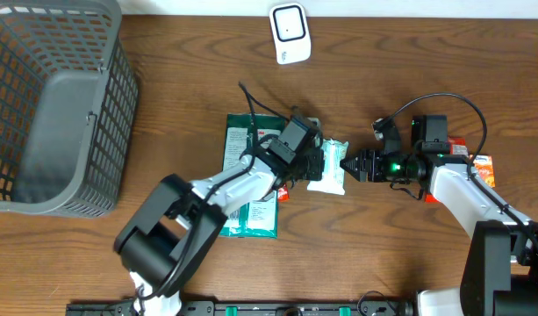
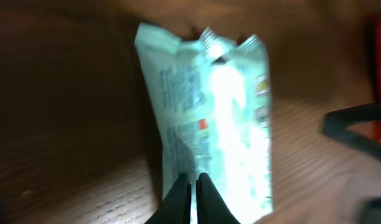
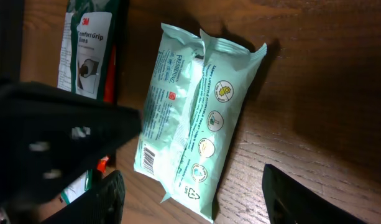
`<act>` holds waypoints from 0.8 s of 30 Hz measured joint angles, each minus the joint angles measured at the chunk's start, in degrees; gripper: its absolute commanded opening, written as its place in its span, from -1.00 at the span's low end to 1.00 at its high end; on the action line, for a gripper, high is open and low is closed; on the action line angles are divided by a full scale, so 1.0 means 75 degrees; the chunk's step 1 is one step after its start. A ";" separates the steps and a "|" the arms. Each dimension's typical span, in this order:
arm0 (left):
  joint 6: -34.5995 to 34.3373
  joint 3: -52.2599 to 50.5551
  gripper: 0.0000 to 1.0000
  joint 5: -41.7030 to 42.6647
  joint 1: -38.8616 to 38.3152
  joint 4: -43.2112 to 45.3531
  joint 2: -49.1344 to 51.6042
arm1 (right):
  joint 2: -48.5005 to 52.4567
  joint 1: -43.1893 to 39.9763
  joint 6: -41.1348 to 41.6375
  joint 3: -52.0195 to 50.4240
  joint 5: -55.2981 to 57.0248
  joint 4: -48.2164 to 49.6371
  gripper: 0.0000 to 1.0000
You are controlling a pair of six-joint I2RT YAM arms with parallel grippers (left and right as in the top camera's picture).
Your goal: Scan the item barcode
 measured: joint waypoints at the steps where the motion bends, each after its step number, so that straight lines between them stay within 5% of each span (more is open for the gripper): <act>1: -0.0003 0.0000 -0.85 0.0000 -0.0003 0.0009 0.0085 | 0.0000 0.0000 0.0000 0.0000 0.0009 0.0000 0.34; 24: -0.0003 0.0003 -0.85 -0.0323 0.0009 -0.0216 0.0271 | 0.0076 0.0000 0.0003 0.0000 0.0187 -0.0032 0.34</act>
